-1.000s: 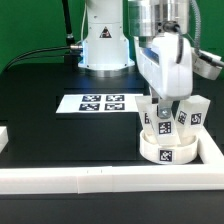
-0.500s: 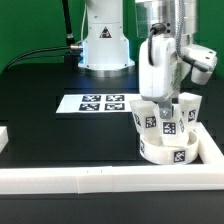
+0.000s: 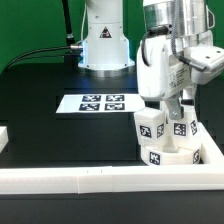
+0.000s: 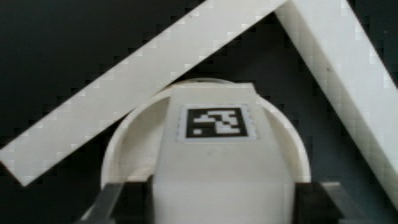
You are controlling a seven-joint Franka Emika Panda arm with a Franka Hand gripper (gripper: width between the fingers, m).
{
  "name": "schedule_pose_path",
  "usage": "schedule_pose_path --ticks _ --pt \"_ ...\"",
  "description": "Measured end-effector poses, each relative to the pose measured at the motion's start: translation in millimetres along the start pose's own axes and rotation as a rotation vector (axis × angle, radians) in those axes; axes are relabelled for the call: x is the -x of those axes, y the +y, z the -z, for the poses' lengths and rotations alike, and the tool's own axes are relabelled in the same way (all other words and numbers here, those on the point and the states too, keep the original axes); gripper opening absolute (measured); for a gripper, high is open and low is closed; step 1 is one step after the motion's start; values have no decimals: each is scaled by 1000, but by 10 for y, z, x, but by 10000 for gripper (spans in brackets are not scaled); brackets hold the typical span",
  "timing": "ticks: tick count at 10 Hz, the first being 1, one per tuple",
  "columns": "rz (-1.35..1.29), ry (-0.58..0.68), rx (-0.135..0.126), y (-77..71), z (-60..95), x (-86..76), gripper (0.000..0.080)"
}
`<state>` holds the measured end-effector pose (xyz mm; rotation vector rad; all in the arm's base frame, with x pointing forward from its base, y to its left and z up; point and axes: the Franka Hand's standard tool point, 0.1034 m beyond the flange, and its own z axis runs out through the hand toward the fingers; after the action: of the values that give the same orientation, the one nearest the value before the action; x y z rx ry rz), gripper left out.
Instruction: Assemble stool
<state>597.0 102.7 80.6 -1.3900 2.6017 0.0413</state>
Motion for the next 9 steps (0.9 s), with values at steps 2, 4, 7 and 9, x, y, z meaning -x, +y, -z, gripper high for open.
schedule_pose_path --ticks 2,4,7,9 --pt "70 -12 -5 -29 68 18 562" --pt "91 -44 -17 -20 251 160 631" --pt "131 -48 -20 -12 275 179 649" --pt "307 -39 -16 -15 268 162 649"
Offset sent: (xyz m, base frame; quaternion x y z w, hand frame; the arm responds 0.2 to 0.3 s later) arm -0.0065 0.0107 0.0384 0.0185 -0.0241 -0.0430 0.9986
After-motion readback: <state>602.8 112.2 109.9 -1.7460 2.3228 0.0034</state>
